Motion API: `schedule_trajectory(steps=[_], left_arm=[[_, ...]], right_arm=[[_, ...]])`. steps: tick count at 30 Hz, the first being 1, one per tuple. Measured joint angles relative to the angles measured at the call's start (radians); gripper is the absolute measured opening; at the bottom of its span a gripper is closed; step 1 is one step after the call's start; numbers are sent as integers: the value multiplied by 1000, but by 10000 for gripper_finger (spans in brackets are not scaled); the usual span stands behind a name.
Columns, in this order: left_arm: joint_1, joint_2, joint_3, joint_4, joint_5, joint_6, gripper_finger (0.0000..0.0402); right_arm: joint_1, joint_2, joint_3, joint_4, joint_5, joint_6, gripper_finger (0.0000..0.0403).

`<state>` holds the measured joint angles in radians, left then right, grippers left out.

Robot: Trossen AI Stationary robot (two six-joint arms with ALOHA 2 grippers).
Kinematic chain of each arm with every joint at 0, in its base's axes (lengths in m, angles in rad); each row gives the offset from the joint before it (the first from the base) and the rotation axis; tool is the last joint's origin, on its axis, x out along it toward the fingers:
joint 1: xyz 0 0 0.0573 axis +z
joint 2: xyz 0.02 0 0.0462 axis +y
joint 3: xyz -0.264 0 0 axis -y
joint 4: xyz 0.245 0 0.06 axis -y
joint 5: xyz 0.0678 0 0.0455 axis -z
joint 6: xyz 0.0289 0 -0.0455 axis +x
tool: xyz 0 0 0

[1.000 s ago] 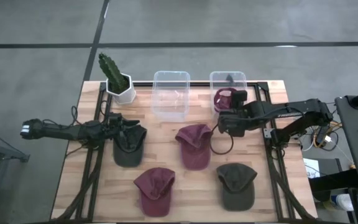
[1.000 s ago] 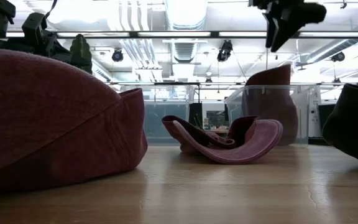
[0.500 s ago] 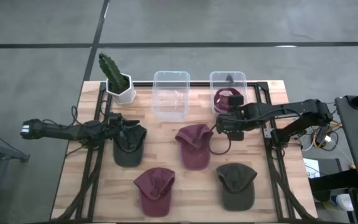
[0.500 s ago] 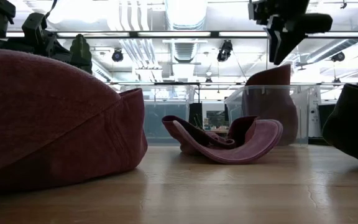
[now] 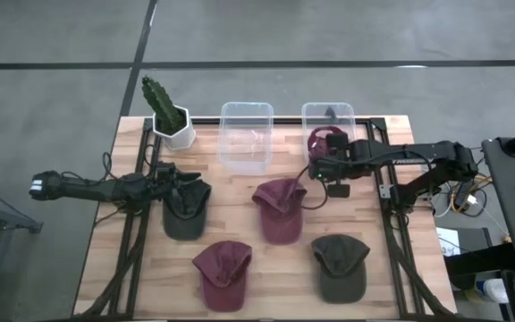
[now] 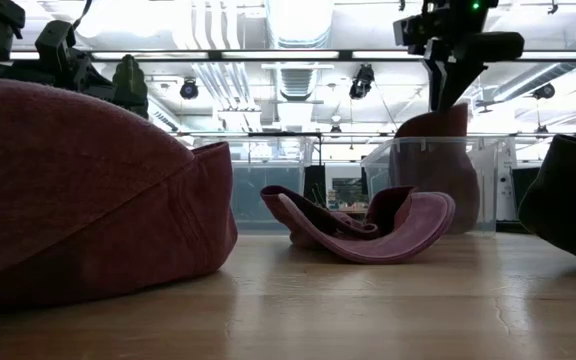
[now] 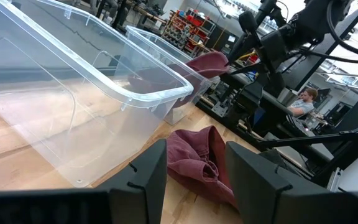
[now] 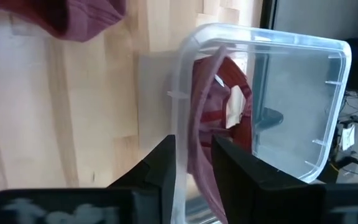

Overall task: Pick & Place hat
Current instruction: Put the right red cap into the right transparent bin

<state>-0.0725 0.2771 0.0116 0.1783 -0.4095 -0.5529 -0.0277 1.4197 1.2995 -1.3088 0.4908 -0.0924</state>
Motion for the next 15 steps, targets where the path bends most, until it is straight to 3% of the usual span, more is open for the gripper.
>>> schedule_trajectory(steps=[15], left_arm=[[0, 0, 0, 0, 0, 0, 155]], right_arm=[[-48, 3, -54, 31, -50, -42, 84]])
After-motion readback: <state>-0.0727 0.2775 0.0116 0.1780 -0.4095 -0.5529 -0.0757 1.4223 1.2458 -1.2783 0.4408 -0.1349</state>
